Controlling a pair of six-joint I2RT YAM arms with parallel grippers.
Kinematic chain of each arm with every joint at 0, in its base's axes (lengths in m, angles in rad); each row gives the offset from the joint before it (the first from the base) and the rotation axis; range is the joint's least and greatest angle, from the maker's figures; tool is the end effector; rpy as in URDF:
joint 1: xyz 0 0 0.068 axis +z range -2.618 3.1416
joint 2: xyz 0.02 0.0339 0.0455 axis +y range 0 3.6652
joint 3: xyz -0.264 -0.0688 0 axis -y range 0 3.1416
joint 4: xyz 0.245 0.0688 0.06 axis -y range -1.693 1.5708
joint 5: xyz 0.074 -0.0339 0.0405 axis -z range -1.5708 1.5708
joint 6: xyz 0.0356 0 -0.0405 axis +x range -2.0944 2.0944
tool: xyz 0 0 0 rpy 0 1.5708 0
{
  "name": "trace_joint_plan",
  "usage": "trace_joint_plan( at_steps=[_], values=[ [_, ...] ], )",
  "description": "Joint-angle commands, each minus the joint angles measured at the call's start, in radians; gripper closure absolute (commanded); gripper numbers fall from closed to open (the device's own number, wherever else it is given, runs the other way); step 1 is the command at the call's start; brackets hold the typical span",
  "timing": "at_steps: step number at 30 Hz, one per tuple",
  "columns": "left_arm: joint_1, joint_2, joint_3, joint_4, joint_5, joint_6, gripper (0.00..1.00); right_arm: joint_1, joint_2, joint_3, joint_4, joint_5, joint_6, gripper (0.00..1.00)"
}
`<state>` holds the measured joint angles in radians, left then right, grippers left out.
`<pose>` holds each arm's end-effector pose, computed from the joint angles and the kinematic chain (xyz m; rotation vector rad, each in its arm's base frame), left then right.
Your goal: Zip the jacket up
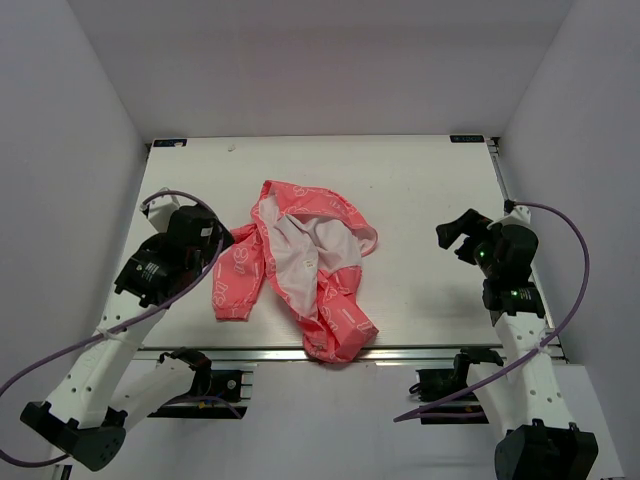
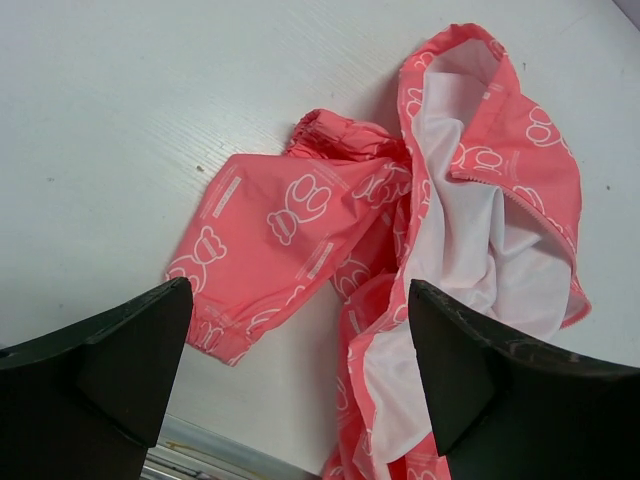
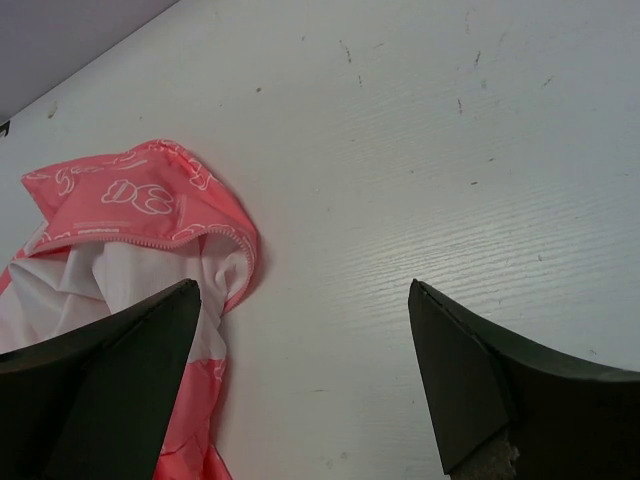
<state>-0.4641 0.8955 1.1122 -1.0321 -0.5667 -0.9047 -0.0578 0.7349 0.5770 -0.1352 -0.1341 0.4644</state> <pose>0.1451 -0.0512 0.3551 -0.7347 2.1084 -0.0559 0.1801 -0.0057 0.2797 0.3944 1.8392 0.4053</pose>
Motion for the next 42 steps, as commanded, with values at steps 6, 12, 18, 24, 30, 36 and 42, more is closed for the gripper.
trace_joint_plan(
  at_steps=[6, 12, 18, 24, 30, 36, 42],
  values=[
    [-0.002, 0.091, 0.057, 0.067, 0.047, 0.066, 0.02, 0.001, -0.008, 0.031, 0.065, -0.185, -0.024, 0.11],
    [-0.002, 0.169, 0.061, 0.142, 0.059, 0.093, 0.02, 0.001, 0.04, 0.023, 0.121, -0.3, -0.042, 0.11],
    [-0.001, 0.295, 0.055, 0.263, 0.091, 0.098, 0.02, 0.093, 0.199, 0.144, 0.049, -0.215, -0.135, 0.11],
    [0.097, 0.556, 0.188, 0.28, 0.201, 0.139, 0.02, 0.36, 0.409, 0.289, -0.001, 0.12, -0.179, 0.11],
    [0.156, 0.721, 0.233, 0.306, 0.342, 0.176, 0.02, 0.527, 0.658, 0.45, 0.025, 0.24, -0.364, 0.11],
    [0.156, 0.781, 0.204, 0.423, 0.439, 0.22, 0.02, 0.604, 0.848, 0.523, 0.118, 0.193, -0.559, 0.11],
    [0.157, 0.821, 0.186, 0.44, 0.461, 0.247, 0.25, 0.676, 0.99, 0.607, 0.209, 0.159, -0.672, 0.11]
  ],
)
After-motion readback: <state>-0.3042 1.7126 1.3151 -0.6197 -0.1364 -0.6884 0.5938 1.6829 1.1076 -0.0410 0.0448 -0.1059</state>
